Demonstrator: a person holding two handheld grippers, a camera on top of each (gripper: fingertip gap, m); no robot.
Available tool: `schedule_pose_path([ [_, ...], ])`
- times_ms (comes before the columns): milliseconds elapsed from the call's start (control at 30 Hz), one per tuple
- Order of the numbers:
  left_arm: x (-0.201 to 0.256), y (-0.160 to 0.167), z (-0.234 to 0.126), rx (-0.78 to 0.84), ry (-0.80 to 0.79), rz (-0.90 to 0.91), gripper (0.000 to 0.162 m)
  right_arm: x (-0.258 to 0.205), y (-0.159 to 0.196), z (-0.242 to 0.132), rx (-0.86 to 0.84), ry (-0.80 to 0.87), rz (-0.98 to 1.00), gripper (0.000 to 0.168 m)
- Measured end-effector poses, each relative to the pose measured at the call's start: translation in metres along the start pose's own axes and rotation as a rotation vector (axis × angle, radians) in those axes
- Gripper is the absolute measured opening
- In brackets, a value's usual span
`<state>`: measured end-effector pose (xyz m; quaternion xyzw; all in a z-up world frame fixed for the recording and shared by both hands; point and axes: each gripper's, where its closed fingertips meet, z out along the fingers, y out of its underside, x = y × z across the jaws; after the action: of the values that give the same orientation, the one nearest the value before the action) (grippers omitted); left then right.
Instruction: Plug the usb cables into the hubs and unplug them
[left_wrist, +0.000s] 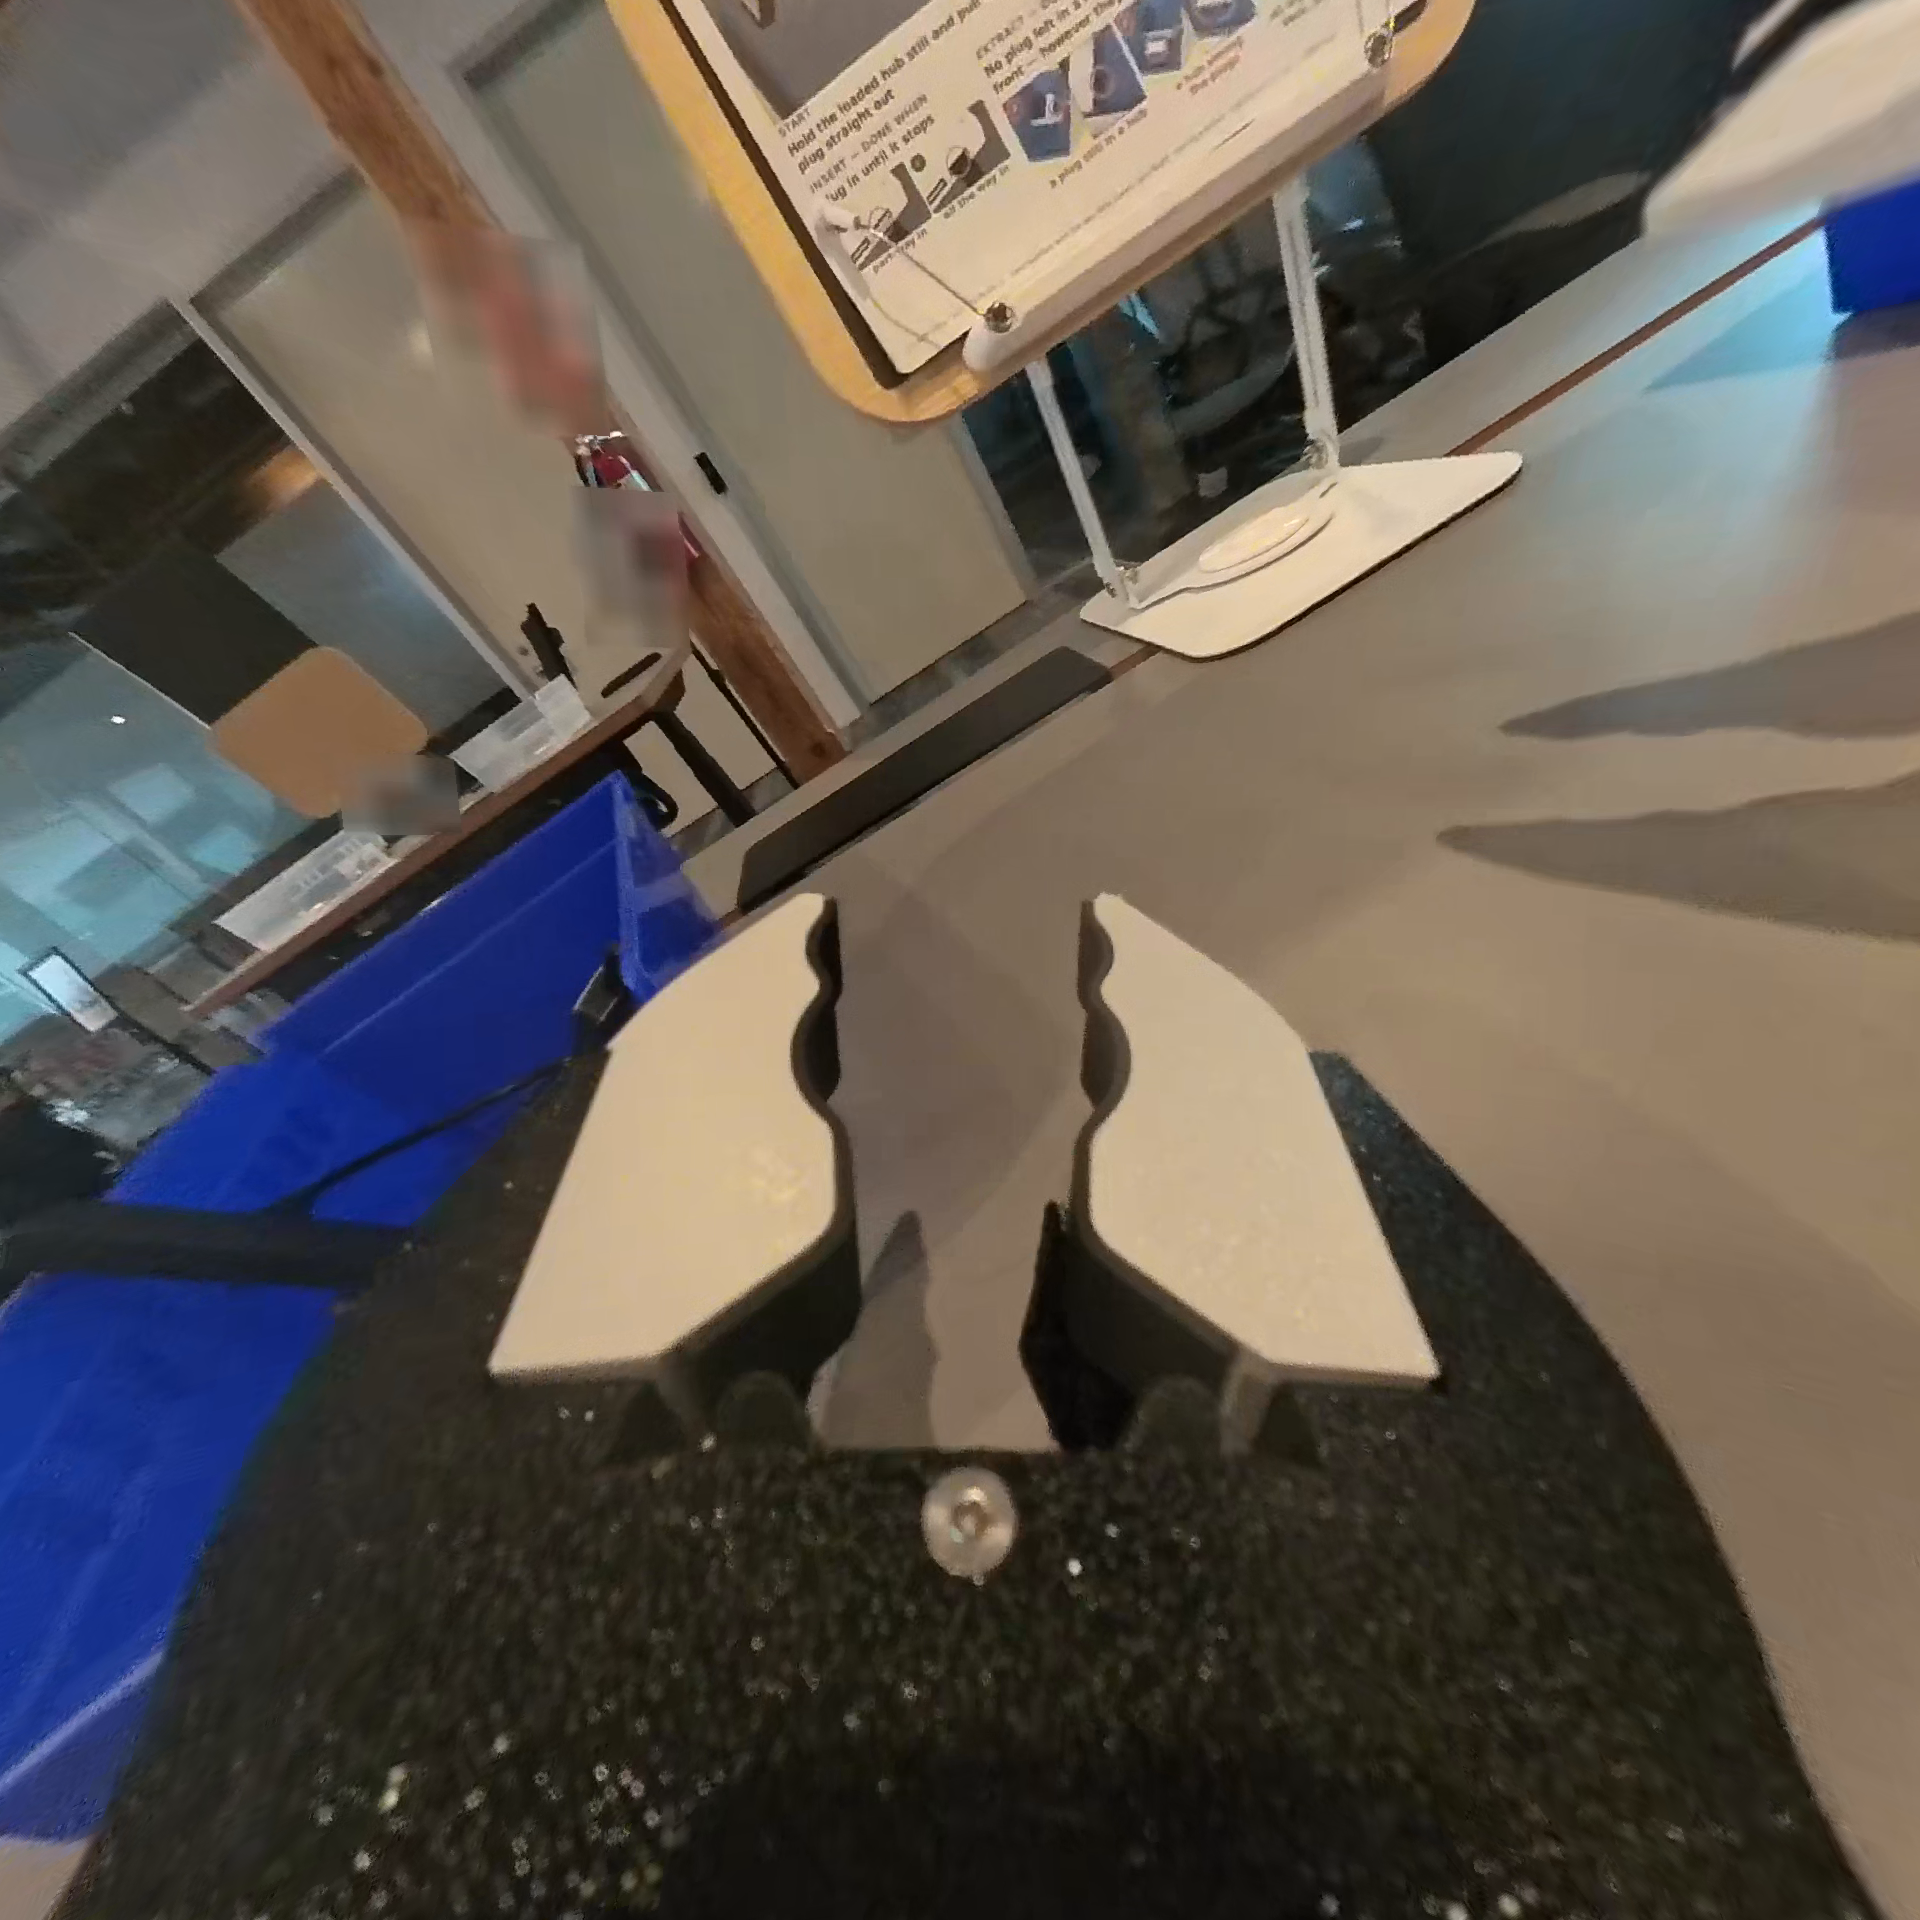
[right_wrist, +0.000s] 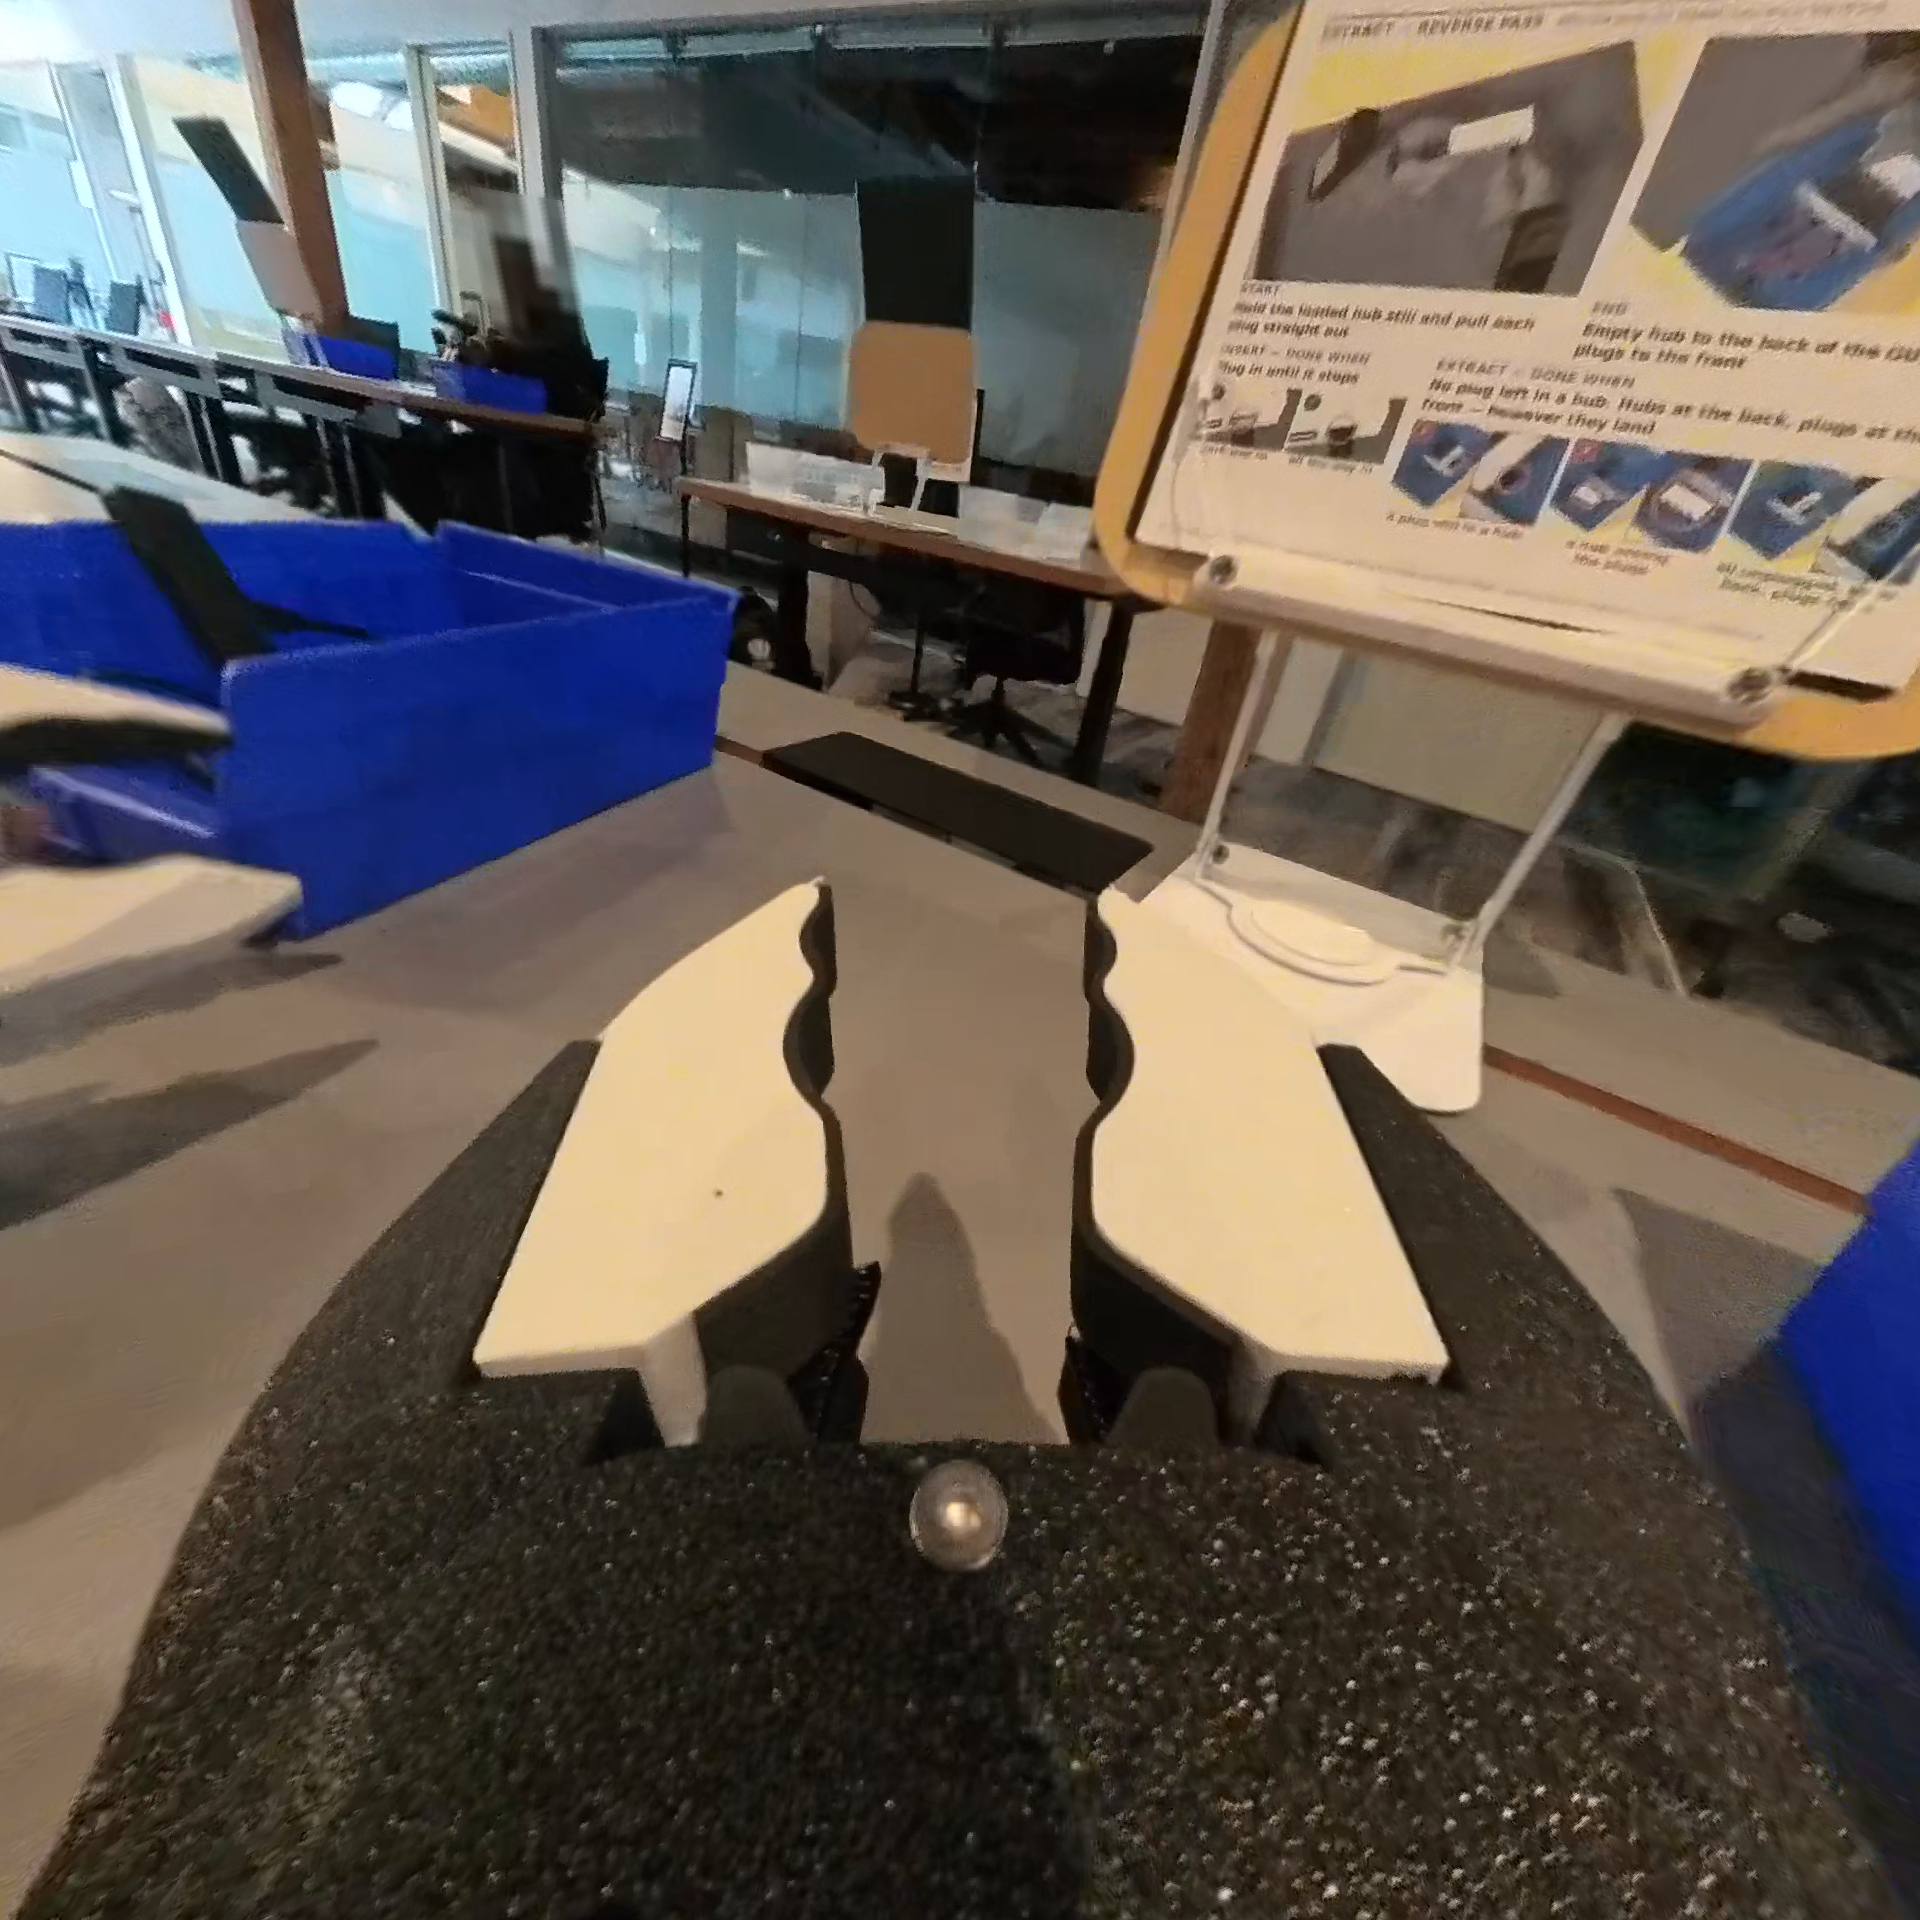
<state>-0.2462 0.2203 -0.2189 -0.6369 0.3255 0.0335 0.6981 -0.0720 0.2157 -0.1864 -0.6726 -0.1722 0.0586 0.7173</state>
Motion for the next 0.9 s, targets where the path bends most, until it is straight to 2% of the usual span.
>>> schedule_pose_path([
  [67, -0.002, 0.000, 0.000, -0.007, -0.018, 0.015, 0.044, -0.016, 0.015, -0.001, 0.001, -0.032, -0.092, 0.046],
  [133, -0.005, 0.002, 0.001, -0.031, -0.041, 0.012, 0.045, -0.019, 0.013, -0.004, 0.019, -0.017, -0.175, 0.048],
  [233, -0.021, 0.011, 0.004, -0.128, -0.142, 0.088, 0.053, -0.023, 0.003, -0.006, 0.100, -0.026, -0.153, 0.044],
  [300, -0.036, 0.018, 0.007, -0.215, -0.228, 0.120, 0.065, -0.022, 0.008, -0.004, 0.075, -0.028, -0.145, 0.044],
  [367, -0.047, 0.020, 0.009, -0.268, -0.271, 0.076, 0.075, -0.021, 0.009, -0.003, 0.073, -0.027, -0.134, 0.044],
  [467, -0.049, 0.022, 0.015, -0.318, -0.235, -0.051, 0.093, -0.022, 0.008, -0.004, 0.082, -0.036, -0.132, 0.041],
  [533, -0.050, 0.028, 0.022, -0.378, -0.221, -0.079, 0.095, -0.024, 0.008, -0.005, 0.088, -0.046, -0.144, 0.039],
  [633, -0.058, 0.038, 0.031, -0.451, -0.241, -0.071, 0.087, -0.026, 0.008, -0.005, 0.095, -0.049, -0.160, 0.037],
  [700, -0.061, 0.045, 0.034, -0.496, -0.236, -0.072, 0.074, -0.026, 0.007, -0.006, 0.102, -0.051, -0.157, 0.037],
  [767, -0.060, 0.053, 0.036, -0.539, -0.216, -0.069, 0.056, -0.025, 0.006, -0.007, 0.109, -0.056, -0.140, 0.036],
  [800, -0.062, 0.057, 0.035, -0.557, -0.223, -0.047, 0.042, -0.024, 0.006, -0.007, 0.112, -0.054, -0.128, 0.036],
  [833, -0.065, 0.058, 0.033, -0.562, -0.229, -0.016, 0.022, -0.022, 0.005, -0.008, 0.116, -0.053, -0.117, 0.035],
  [867, -0.069, 0.058, 0.031, -0.558, -0.238, 0.009, 0.011, -0.022, 0.005, -0.008, 0.119, -0.053, -0.108, 0.035],
  [900, -0.069, 0.059, 0.029, -0.558, -0.230, 0.002, 0.010, -0.021, 0.004, -0.008, 0.122, -0.052, -0.099, 0.034],
])
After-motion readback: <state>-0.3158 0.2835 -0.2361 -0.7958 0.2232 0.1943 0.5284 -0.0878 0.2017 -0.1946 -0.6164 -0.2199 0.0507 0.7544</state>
